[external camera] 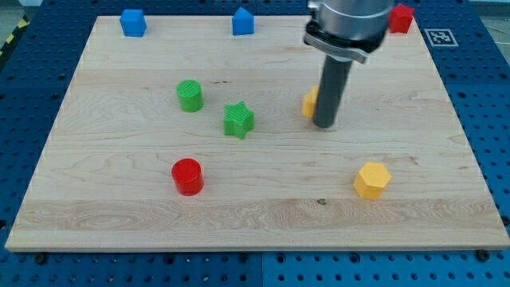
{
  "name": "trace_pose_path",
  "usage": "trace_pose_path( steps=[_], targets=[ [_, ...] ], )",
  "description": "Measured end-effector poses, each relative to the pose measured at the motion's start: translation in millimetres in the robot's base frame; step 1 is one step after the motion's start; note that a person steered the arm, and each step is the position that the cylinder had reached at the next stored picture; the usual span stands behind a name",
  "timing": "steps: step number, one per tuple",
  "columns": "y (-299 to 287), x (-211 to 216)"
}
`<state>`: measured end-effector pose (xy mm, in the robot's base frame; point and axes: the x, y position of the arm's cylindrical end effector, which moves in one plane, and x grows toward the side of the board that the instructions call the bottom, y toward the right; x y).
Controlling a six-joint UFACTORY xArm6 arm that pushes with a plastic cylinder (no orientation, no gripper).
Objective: Place the yellow heart in between the blue triangle and green star
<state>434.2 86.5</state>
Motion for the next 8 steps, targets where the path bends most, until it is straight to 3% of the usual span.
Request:
trace_pose_path(
  steps=[2,3,6,7,8],
  targets=[
    [5,-35],
    [35,-49],
    [-119,-66],
    [-124,-75],
    [-56,-75]
  ],
)
